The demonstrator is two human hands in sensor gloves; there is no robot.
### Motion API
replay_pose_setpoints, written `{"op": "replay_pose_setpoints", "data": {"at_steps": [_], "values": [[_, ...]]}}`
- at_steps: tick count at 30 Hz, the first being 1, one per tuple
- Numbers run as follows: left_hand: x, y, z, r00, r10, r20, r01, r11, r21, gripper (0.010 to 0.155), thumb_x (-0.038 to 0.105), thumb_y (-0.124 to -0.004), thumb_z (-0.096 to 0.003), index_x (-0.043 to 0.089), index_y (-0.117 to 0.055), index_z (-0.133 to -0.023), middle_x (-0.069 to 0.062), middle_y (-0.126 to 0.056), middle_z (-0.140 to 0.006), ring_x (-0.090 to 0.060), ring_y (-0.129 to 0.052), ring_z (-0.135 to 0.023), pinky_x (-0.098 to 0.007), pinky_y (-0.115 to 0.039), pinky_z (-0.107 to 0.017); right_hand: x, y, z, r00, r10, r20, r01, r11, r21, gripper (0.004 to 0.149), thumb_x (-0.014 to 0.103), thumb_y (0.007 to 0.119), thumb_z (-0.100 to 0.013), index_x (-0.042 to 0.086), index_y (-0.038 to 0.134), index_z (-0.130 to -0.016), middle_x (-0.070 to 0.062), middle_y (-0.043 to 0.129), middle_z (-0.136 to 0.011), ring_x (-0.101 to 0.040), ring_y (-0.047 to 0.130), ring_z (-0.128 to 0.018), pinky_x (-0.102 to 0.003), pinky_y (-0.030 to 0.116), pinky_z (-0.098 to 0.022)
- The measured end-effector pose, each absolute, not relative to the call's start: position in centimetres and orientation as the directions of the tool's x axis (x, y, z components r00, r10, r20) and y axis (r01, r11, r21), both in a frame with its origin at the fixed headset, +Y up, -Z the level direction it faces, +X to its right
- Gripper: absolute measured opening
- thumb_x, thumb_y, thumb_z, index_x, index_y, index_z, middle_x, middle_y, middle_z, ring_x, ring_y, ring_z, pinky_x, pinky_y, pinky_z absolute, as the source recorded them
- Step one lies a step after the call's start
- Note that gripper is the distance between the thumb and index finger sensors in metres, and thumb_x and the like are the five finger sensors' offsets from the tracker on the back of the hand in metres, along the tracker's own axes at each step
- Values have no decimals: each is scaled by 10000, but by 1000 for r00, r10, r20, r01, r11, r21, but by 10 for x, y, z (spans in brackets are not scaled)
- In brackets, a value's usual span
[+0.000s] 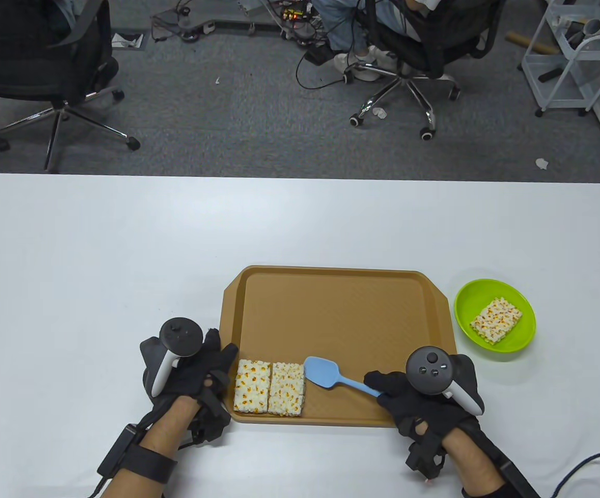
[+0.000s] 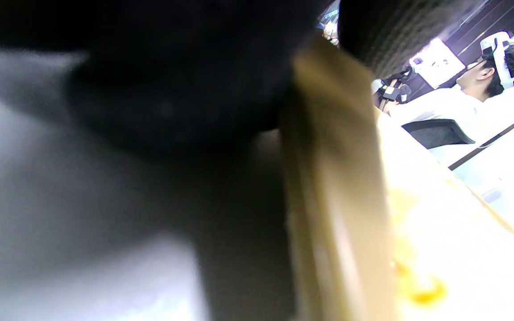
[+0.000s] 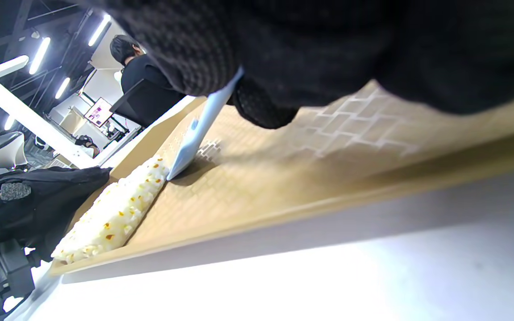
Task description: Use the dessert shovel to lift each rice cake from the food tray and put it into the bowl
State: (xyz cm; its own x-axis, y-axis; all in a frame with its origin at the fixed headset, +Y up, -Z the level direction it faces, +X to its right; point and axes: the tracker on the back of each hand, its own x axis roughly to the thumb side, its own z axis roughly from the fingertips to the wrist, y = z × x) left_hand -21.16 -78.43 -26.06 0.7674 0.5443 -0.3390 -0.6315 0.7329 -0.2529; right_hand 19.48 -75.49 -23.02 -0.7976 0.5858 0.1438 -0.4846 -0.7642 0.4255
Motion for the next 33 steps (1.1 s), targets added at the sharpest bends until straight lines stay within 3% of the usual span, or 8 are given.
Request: {"op": "replay_pose_setpoints", "data": {"at_steps": [4, 7, 17, 25, 33], "values": [[-212, -784, -261, 767, 545, -339, -633, 732, -254, 671, 497, -765, -479, 112, -591, -1000, -53, -1003, -470, -140, -1041, -93, -343, -903, 3, 195, -754, -231, -799, 581, 155, -471, -766, 438, 541, 275, 782, -347, 214, 760, -884, -72, 904, -720, -139, 970, -220, -401, 916, -207], [-212, -784, -261, 766, 545, -340, -633, 731, -254, 670, 497, -766, -478, 113, -592, -999, -52, -1003, -470, -139, -1040, -93, -342, -903, 3, 191, -759, -229, -769, 622, 150, -475, -712, 517, 532, 276, 784, -348, 226, 771, -878, -62, 909, -718, -140, 966, -227, -403, 912, -212], [-212, -785, -261, 765, 547, -340, -635, 730, -253, 670, 499, -764, -478, 116, -591, -1000, -49, -1002, -470, -138, -1041, -94, -342, -904, 2, 159, -765, -217, -775, 603, 189, -472, -751, 462, 542, 289, 749, -358, 211, 734, -894, -63, 889, -715, -123, 947, -208, -383, 904, -188], [-212, -785, -261, 758, 553, -347, -643, 723, -253, 670, 500, -765, -477, 121, -592, -1002, -49, -1001, -473, -140, -1041, -96, -342, -904, 0, 172, -766, -221, -703, 704, 102, -573, -646, 505, 550, 269, 682, -363, 179, 715, -904, -91, 860, -712, -105, 909, -228, -373, 889, -203], [-213, -786, -261, 754, 557, -348, -648, 717, -256, 668, 499, -766, -478, 123, -591, -1002, -50, -1001, -472, -142, -1041, -96, -343, -904, 1, 211, -743, -229, -642, 766, 33, -692, -598, 405, 548, 274, 688, -364, 169, 724, -901, -95, 870, -701, -100, 910, -211, -366, 890, -187]]}}
